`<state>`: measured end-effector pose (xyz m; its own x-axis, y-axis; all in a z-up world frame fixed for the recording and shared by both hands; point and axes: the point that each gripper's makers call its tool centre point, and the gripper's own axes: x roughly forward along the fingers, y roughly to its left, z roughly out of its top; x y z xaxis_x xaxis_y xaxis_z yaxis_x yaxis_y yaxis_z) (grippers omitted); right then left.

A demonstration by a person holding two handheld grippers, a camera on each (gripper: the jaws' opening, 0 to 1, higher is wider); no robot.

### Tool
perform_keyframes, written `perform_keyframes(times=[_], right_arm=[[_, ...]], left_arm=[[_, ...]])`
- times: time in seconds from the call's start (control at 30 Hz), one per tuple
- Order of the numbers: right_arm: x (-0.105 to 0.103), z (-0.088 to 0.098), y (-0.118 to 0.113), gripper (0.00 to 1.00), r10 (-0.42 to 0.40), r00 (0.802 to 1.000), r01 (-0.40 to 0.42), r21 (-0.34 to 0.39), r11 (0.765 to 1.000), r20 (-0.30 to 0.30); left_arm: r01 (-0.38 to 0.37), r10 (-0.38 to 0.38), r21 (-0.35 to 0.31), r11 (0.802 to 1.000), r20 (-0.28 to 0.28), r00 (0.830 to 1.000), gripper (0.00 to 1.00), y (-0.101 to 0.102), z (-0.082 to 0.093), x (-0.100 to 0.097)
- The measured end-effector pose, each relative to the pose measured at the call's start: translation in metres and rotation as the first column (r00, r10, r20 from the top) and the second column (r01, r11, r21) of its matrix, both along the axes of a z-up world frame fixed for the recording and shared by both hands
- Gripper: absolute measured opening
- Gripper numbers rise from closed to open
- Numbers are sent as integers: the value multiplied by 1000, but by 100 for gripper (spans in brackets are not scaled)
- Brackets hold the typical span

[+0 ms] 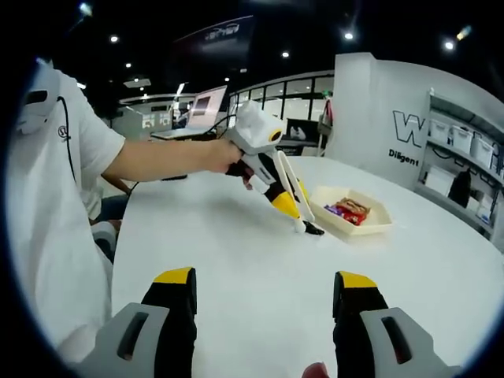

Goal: Place the target food into the container with the food tongs after gripping and lifting it, then release it inside without dropping or visibly crushing the food.

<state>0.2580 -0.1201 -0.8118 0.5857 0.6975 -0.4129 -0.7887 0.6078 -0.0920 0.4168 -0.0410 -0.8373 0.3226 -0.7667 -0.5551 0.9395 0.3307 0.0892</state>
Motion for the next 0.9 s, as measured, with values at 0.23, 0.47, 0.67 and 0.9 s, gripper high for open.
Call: perform_keyframes(times=[0.23, 0.47, 0.67, 0.9], right_arm=[[1, -2, -1, 68, -2, 1000, 2, 0, 1000, -3], [1, -4, -2, 67, -1, 1000, 1, 0, 1000, -8], [1, -5, -3, 67, -2, 1000, 2, 0, 1000, -10], [1, -5, -4, 67, -4, 1000, 4, 1, 1000, -9]], left_arm=[[-3, 3, 3, 1000, -15, 1000, 23, -1, -2, 2], [10, -10, 6, 1000, -59, 998, 20, 0, -5, 0], [18, -18, 0, 1000, -77, 997, 19, 0, -5, -3], [45, -44, 4, 999, -83, 996, 18, -1, -5, -9]])
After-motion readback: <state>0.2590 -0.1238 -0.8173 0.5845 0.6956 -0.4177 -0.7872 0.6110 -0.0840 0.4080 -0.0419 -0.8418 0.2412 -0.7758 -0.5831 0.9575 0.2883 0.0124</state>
